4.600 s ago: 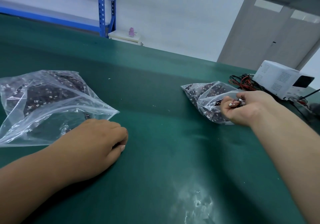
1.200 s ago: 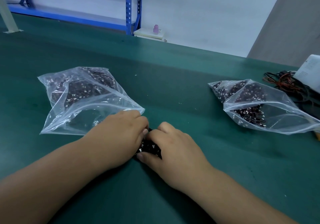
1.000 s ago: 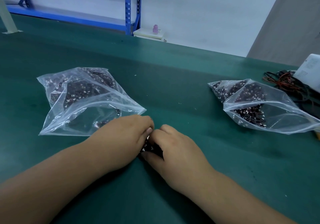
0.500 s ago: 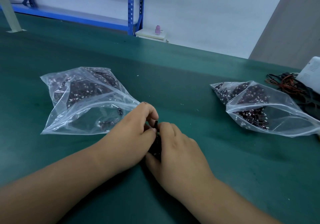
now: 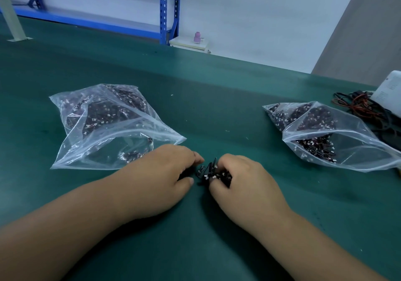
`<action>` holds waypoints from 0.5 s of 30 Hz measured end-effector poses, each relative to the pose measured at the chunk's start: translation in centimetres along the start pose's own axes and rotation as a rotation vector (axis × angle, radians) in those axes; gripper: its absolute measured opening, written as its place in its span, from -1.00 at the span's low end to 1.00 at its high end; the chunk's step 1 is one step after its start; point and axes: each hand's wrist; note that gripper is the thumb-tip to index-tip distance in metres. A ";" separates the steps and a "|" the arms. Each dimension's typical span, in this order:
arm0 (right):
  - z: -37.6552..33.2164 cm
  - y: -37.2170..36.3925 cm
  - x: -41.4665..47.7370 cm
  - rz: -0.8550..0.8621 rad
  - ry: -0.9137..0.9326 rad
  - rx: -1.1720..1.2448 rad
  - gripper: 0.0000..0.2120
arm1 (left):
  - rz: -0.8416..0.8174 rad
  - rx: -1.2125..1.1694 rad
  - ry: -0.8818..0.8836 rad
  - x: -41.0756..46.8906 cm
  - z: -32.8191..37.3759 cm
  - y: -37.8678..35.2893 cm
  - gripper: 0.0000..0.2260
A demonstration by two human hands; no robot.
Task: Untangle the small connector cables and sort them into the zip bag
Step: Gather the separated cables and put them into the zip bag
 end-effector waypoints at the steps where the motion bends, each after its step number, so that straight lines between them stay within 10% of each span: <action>1: 0.1 0.1 0.0 0.007 -0.006 0.005 -0.82 | 0.000 0.049 -0.024 -0.1 -0.1 0.0 -0.69; 10: -0.2 -0.6 -0.4 -0.049 0.033 -0.138 -0.40 | 0.010 0.191 -0.016 -0.1 -0.7 0.3 -0.84; 15: -0.3 -0.5 -0.1 -0.146 0.167 -0.120 -0.60 | 0.023 0.291 0.018 -0.7 -0.7 1.8 -0.82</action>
Point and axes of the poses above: each hand's wrist, its own x-axis towards the middle knuckle, its own y-axis out of the back of the hand, z = x × y, and after that the axes turned 5 degrees about -z, right-handed
